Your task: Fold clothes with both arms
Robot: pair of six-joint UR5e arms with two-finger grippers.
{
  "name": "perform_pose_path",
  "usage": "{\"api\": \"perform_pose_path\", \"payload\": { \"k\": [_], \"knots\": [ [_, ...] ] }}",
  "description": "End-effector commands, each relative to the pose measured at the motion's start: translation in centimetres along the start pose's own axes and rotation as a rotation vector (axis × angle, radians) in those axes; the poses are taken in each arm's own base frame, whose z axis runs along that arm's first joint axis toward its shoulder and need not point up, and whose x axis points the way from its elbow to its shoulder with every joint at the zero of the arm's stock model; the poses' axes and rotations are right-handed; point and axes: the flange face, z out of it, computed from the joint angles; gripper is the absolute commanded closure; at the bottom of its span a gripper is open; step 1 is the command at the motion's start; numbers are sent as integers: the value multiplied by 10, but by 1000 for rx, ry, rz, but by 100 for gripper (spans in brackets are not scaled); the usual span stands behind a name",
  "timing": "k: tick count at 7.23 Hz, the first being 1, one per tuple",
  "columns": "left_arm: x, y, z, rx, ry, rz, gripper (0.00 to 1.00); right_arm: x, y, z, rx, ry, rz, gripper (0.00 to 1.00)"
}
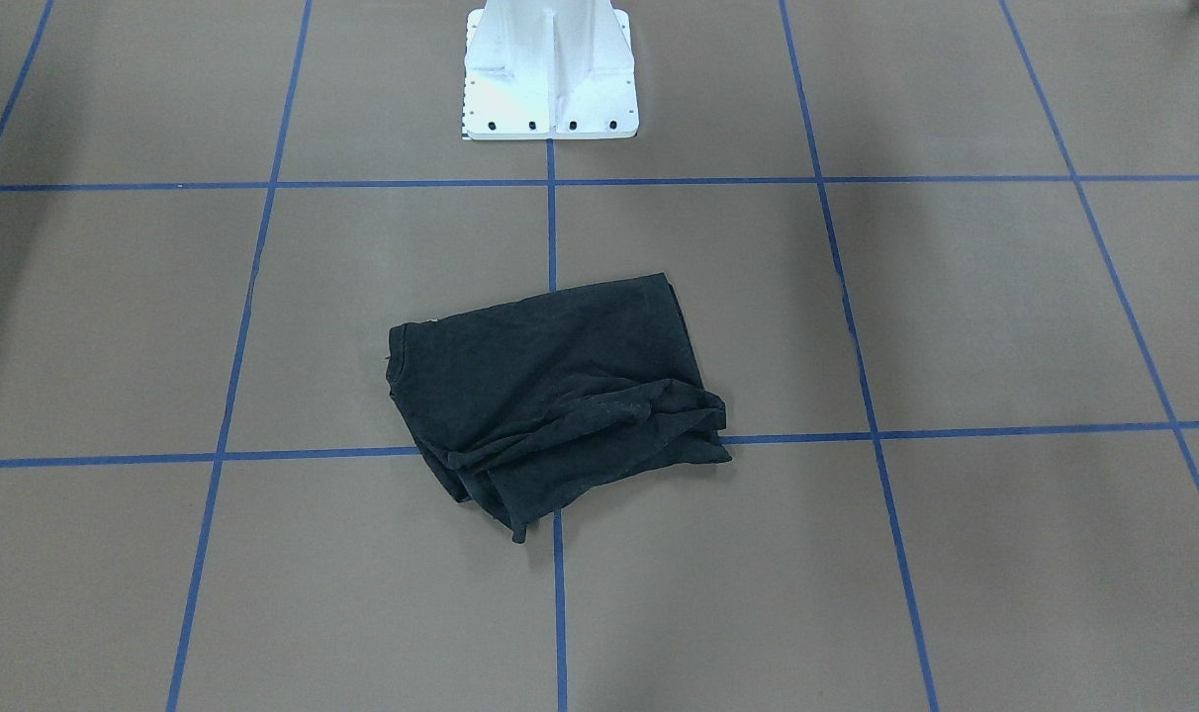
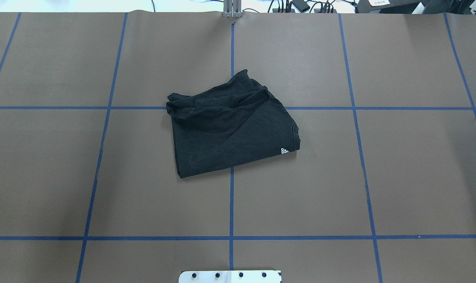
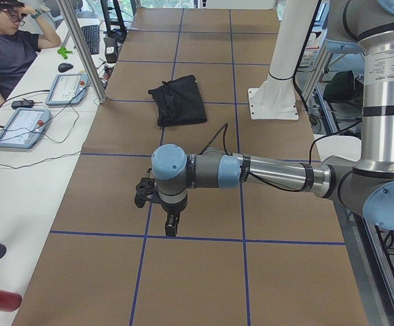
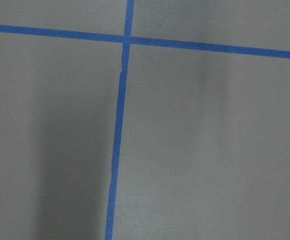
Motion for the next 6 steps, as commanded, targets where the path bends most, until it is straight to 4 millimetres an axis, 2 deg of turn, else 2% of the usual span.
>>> {"api": "perform_pose_path", "payload": {
  "k": [1,2,3,4,6],
  "knots": [
    [1,2,0,1,-1,0,0,7,11,6,-11,-3,14,0],
    [1,0,0,1,-2,0,0,12,21,7,-11,-3,30,0],
    [2,2,0,3,-1,12,0,19,30,0,7,-3,57,0],
    [2,2,-1,2,-2,9,0,17,28,-10,28,2,62,0],
    [3,2,-1,3,-3,10,0,-3,19,-33,53,10,91,0]
  ]
}}
